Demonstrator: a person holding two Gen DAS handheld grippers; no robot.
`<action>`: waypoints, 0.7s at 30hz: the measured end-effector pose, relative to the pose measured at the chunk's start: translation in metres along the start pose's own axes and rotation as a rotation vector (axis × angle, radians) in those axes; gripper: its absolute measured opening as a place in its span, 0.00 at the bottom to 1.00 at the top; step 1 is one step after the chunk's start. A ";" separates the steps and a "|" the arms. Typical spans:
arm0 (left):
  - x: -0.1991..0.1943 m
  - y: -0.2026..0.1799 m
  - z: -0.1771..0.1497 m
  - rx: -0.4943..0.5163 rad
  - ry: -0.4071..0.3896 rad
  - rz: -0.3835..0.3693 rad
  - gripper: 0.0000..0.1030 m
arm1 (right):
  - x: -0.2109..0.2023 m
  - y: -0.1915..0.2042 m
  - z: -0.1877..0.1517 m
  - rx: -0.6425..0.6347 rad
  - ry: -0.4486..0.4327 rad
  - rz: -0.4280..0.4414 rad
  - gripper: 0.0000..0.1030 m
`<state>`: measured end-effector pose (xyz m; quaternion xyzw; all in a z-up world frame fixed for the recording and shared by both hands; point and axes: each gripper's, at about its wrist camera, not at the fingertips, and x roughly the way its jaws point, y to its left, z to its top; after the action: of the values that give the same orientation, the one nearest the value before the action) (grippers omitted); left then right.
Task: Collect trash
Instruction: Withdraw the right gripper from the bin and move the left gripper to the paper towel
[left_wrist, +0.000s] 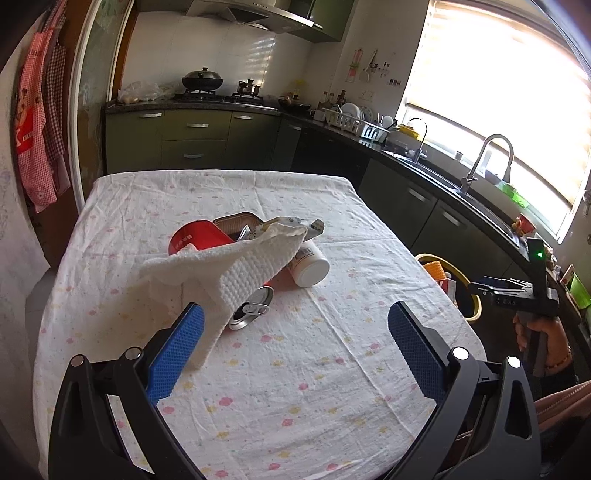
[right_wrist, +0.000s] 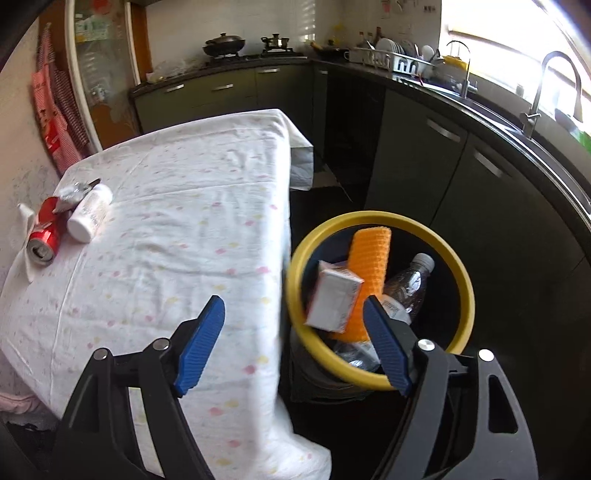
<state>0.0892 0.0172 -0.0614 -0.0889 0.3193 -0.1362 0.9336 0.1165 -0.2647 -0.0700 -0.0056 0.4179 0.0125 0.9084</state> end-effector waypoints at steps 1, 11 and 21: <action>-0.001 0.000 0.000 0.000 -0.001 0.003 0.95 | 0.000 0.008 -0.001 -0.014 0.000 -0.014 0.72; -0.010 0.001 0.000 0.020 -0.014 0.056 0.95 | -0.005 0.043 -0.012 -0.066 -0.035 -0.010 0.76; -0.018 -0.004 -0.004 0.073 -0.027 0.118 0.95 | -0.012 0.064 -0.017 -0.098 -0.054 0.039 0.78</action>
<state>0.0721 0.0182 -0.0535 -0.0377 0.3064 -0.0911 0.9468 0.0940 -0.2009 -0.0726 -0.0415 0.3923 0.0506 0.9175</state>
